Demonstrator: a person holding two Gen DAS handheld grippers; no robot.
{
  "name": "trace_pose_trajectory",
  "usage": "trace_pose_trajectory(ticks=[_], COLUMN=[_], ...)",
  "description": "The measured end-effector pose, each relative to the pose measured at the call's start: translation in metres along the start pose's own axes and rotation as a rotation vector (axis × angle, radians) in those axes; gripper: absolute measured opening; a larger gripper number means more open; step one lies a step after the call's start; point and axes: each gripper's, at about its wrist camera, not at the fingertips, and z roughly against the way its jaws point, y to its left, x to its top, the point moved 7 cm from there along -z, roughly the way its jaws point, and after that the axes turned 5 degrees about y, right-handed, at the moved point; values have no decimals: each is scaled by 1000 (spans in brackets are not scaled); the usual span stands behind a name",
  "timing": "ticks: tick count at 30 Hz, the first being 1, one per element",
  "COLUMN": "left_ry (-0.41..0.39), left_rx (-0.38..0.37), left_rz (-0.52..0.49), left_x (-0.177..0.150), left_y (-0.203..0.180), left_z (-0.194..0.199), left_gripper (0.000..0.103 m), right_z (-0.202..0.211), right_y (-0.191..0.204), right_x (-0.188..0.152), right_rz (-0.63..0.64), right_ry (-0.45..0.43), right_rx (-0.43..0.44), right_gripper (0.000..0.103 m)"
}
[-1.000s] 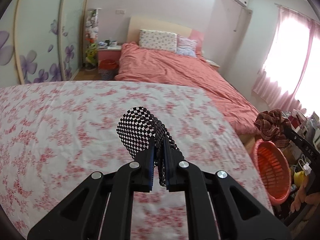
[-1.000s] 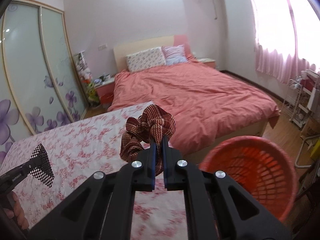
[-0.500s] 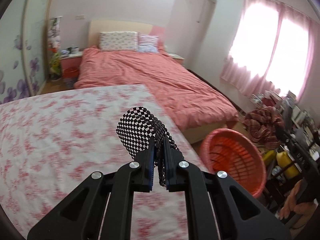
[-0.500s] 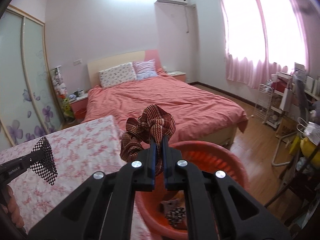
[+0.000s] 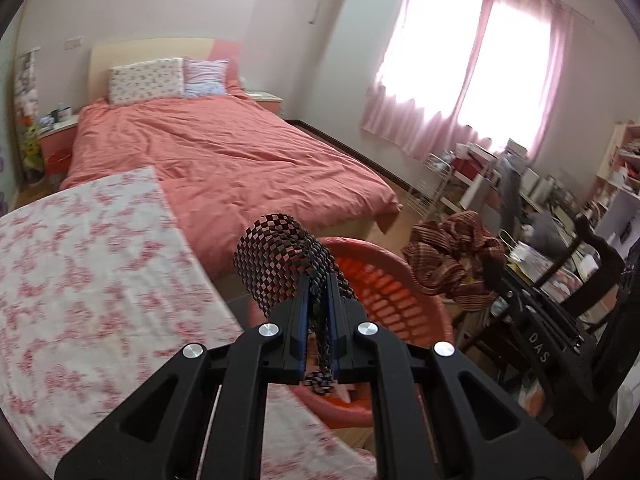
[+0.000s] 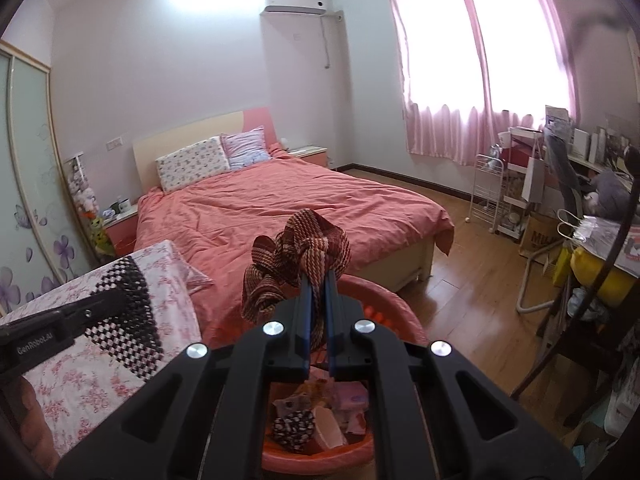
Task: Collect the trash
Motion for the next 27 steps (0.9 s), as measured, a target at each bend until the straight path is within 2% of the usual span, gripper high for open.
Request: trace_pose_trajectory(ticks=[8, 18, 21, 23, 24, 27], left_ry=[41, 80, 105, 124, 129, 142], left_rx=[-42, -54, -39, -30, -20, -4], left_rz=[-36, -45, -39, -28, -18, 0], left_x=[-5, -9, -13, -17, -19, -22], left_y=[-28, -37, -34, -29, -26, -19], left_z=[-28, -46, -53, -58, -59, -61], left_gripper=[8, 8, 11, 27, 30, 33], right_z=[-8, -18, -22, -23, -23, -23], right_y=[-19, -19, -18, -19, -19, -19], right_x=[-6, -6, -7, -9, -9, -9], right_rz=[-25, -32, -33, -33, -33, -32], right_ry=[8, 17, 25, 28, 27, 29], right_rx=[-1, 19, 44, 50, 50, 46], right_gripper=[7, 8, 21, 30, 36, 44])
